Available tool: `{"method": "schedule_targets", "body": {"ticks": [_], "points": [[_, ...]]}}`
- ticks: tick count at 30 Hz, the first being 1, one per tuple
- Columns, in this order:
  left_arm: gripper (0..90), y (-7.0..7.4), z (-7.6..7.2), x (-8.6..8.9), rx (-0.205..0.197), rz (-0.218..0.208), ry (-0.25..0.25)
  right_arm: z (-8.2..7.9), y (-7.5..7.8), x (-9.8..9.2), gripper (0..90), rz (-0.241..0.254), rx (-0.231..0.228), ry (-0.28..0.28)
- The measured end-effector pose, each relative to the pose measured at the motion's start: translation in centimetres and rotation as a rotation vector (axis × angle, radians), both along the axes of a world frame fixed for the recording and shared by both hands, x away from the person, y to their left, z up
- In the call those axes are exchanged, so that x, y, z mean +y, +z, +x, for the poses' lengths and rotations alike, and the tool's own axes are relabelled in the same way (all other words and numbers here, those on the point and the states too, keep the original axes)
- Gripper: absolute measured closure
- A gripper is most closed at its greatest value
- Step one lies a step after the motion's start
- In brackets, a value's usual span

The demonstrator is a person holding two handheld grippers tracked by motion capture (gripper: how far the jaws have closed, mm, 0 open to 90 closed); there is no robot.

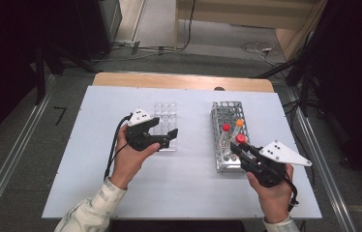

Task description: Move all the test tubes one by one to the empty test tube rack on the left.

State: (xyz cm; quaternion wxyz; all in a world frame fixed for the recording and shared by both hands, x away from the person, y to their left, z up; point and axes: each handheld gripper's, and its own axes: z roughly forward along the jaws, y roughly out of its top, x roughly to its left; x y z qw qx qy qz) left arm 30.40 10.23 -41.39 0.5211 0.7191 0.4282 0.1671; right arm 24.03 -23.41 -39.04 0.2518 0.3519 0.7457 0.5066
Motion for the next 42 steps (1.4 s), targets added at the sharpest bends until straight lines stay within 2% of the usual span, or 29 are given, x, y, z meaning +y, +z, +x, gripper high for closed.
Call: {"method": "schedule_targets", "body": {"ticks": [8,15,21,24,30,34,37,42], "points": [[19.9,0.2,-0.4,-0.6,-0.004,-0.006,-0.033,0.9,-2.2,3.6,72.0,-0.043,0.06,0.071],[22.8,0.4,-0.9,-1.2,-0.015,-0.022,-0.081,2.3,-3.4,6.2,72.0,-0.064,0.082,0.106],[28.4,0.7,-1.6,-2.2,-0.032,-0.029,-0.163,3.4,-4.2,8.1,72.1,-0.089,0.104,0.12],[33.3,0.8,-2.0,-2.7,-0.039,-0.029,-0.195,3.7,-4.4,9.0,72.0,-0.101,0.114,0.128],[44.5,0.4,-2.1,-3.5,-0.034,0.014,-0.226,3.6,-4.4,10.3,72.1,-0.097,0.115,0.156],[57.8,0.3,-2.3,-3.6,-0.042,0.036,-0.231,3.3,-4.3,10.9,72.0,-0.098,0.109,0.171],[68.0,0.4,-2.4,-3.6,-0.045,0.033,-0.237,3.3,-4.3,11.0,72.1,-0.098,0.104,0.176],[70.6,0.4,-2.5,-3.7,-0.06,0.052,-0.235,3.3,-4.3,11.0,71.8,-0.098,0.108,0.176]]}}
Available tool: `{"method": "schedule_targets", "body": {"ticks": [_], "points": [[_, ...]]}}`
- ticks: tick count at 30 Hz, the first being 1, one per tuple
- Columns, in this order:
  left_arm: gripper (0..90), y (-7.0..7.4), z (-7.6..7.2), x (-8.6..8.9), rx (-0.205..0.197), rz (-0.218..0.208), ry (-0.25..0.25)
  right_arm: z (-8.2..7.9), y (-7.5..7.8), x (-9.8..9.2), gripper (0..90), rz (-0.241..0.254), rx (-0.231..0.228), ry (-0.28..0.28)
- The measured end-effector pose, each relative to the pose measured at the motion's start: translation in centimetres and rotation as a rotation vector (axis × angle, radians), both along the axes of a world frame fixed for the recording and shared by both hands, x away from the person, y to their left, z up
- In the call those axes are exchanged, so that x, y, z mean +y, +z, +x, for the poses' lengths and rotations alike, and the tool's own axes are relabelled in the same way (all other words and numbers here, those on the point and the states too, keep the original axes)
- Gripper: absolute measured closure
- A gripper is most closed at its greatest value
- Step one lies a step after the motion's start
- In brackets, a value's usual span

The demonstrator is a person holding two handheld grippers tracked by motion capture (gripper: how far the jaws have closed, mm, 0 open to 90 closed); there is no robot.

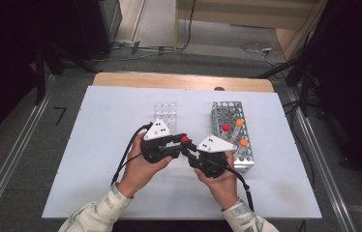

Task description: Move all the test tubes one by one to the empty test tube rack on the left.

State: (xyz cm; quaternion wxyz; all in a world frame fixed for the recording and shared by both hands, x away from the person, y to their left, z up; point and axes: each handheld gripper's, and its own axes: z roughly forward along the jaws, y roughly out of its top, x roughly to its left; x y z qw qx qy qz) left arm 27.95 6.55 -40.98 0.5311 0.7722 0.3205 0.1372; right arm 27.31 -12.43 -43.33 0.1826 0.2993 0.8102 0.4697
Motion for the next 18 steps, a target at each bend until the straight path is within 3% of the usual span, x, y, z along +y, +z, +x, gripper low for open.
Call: {"method": "schedule_targets", "body": {"ticks": [1,4,7,11,14,18], "points": [[70.7,0.1,0.0,0.1,-0.001,0.001,0.0,0.0,0.0,0.0,70.8,0.003,0.005,-0.002],[70.9,0.7,0.1,0.8,-0.012,-0.016,0.017,-0.3,0.2,-0.2,56.9,0.026,0.009,0.005],[70.9,1.7,0.2,2.1,-0.02,-0.04,0.047,-0.8,0.7,-0.8,49.3,0.044,-0.012,0.004],[70.9,2.7,0.4,3.9,-0.028,-0.071,0.102,-1.3,1.0,-2.0,44.1,0.057,-0.011,-0.002],[70.9,3.2,0.7,4.9,-0.03,-0.075,0.137,-1.7,0.9,-2.9,43.8,0.072,0.008,-0.008],[70.9,3.8,1.3,6.3,-0.04,-0.08,0.185,-2.0,1.0,-3.9,43.5,0.074,0.001,-0.019]]}}
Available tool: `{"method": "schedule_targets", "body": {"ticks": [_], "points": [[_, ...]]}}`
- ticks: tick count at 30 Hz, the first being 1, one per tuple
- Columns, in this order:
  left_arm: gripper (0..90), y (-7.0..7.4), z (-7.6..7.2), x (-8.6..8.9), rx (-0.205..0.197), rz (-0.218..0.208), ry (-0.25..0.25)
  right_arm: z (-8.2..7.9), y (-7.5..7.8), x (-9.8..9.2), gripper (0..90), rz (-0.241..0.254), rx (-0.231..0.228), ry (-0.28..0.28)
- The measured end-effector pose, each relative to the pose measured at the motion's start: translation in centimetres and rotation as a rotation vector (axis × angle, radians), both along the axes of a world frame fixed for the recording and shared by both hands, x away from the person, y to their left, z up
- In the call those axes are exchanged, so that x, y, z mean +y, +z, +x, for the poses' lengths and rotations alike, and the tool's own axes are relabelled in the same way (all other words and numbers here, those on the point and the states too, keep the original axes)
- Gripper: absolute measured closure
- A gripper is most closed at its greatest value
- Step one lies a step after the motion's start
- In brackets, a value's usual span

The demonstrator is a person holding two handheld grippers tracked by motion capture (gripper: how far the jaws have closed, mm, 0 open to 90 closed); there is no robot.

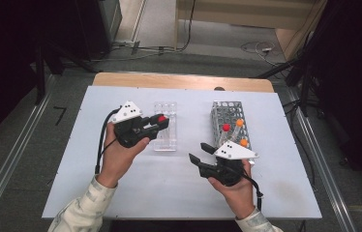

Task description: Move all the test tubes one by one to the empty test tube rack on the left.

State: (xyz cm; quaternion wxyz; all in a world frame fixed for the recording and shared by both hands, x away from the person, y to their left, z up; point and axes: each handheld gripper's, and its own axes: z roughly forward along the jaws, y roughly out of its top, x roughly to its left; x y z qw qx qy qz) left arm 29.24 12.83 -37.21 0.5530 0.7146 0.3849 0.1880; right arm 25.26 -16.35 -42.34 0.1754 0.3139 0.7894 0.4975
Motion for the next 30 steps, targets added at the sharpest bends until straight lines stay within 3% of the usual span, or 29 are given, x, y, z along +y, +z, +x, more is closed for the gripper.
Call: {"method": "schedule_targets", "body": {"ticks": [9,20,30], "points": [[70.9,-0.4,2.2,0.8,-0.004,0.027,0.091,-0.1,0.1,-1.2,43.4,0.003,-0.001,-0.026],[70.8,-1.5,3.1,0.1,-0.019,0.106,0.131,-0.1,0.1,-1.6,43.4,0.006,-0.002,-0.035],[70.7,-4.3,3.4,-1.0,0.034,0.182,0.14,-0.1,0.0,-1.7,43.4,0.0,-0.002,-0.039]]}}
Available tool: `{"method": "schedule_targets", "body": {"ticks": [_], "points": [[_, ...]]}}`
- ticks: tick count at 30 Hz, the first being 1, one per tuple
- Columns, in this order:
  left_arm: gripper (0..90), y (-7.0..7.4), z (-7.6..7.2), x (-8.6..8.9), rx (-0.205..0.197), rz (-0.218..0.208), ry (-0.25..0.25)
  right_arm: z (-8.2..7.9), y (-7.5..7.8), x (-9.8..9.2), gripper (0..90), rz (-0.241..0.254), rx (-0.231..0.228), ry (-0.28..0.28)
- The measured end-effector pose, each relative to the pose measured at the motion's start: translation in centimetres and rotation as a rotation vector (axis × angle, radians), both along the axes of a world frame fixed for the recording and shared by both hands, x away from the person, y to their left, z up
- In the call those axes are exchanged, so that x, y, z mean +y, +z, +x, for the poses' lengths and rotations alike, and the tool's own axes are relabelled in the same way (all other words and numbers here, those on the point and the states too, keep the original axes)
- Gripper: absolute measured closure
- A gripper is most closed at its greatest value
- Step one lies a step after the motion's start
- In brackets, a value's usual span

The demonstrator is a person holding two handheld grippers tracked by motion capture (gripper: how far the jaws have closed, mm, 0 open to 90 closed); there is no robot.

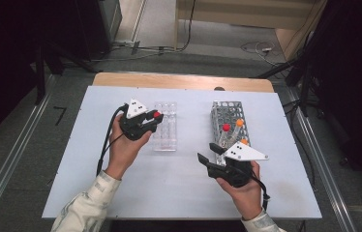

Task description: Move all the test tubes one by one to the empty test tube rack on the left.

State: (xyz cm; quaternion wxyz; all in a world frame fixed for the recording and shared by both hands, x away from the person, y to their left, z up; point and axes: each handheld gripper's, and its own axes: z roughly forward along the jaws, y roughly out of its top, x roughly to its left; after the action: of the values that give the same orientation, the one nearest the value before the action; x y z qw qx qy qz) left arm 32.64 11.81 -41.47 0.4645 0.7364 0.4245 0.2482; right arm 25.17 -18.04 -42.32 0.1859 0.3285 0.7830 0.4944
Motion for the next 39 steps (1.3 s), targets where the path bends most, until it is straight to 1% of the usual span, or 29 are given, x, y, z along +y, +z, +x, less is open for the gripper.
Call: {"method": "schedule_targets", "body": {"ticks": [3,6,7,10,13,14,16,18,21,22,24,26,27,28,30,34,39], "points": [[70.6,-0.7,0.0,-0.1,0.026,0.025,0.004,0.0,0.0,-0.1,43.4,0.002,0.001,-0.002],[70.5,-1.1,0.0,-0.2,0.041,0.028,0.01,0.0,0.0,-0.1,43.4,0.002,0.0,-0.003],[70.3,-1.2,0.0,-0.2,0.038,0.024,0.011,0.0,0.0,-0.1,43.4,0.002,0.0,-0.003],[69.7,-1.2,0.0,-0.1,0.048,0.023,0.01,0.0,-0.1,-0.1,43.3,-0.001,-0.001,-0.002],[63.9,-1.3,0.1,-0.1,0.067,0.01,0.001,0.0,-0.1,-0.1,42.8,-0.002,0.0,-0.001],[63.8,-1.2,0.1,-0.1,0.067,0.005,-0.001,0.0,-0.1,-0.1,42.3,0.0,0.001,-0.002],[60.6,-1.1,0.0,0.0,0.06,-0.002,-0.001,0.0,0.0,-0.1,41.4,0.001,-0.001,-0.002],[57.9,-0.8,-0.1,0.2,0.056,-0.027,-0.007,0.1,0.0,-0.3,40.5,0.005,-0.001,-0.005],[49.3,-0.2,-0.3,0.6,0.055,-0.064,-0.015,0.1,0.1,-0.6,38.7,0.013,-0.001,-0.011],[47.1,-0.1,-0.3,0.8,0.06,-0.084,-0.021,0.1,0.1,-0.7,37.7,0.015,-0.005,-0.01],[38.4,0.1,-0.4,1.1,0.061,-0.125,-0.025,0.0,0.2,-0.8,34.2,0.016,-0.003,-0.014],[31.0,0.2,-0.4,1.3,0.051,-0.141,-0.02,0.0,0.3,-1.0,31.0,0.017,-0.006,-0.015],[28.8,0.3,-0.5,1.4,0.05,-0.148,-0.019,-0.1,0.3,-1.1,30.1,0.017,-0.009,-0.014],[27.1,0.3,-0.5,1.4,0.049,-0.146,-0.018,-0.2,0.4,-1.2,29.2,0.018,-0.007,-0.016],[24.4,0.4,-0.5,1.5,0.05,-0.154,-0.017,-0.3,0.4,-1.5,27.0,0.018,-0.01,-0.015],[22.8,0.4,-0.6,1.5,0.052,-0.162,-0.014,-0.7,0.4,-2.2,26.3,0.02,-0.011,-0.024],[21.9,0.4,-0.6,1.7,0.05,-0.159,-0.005,-1.2,0.5,-3.1,26.0,0.024,-0.016,-0.034]]}}
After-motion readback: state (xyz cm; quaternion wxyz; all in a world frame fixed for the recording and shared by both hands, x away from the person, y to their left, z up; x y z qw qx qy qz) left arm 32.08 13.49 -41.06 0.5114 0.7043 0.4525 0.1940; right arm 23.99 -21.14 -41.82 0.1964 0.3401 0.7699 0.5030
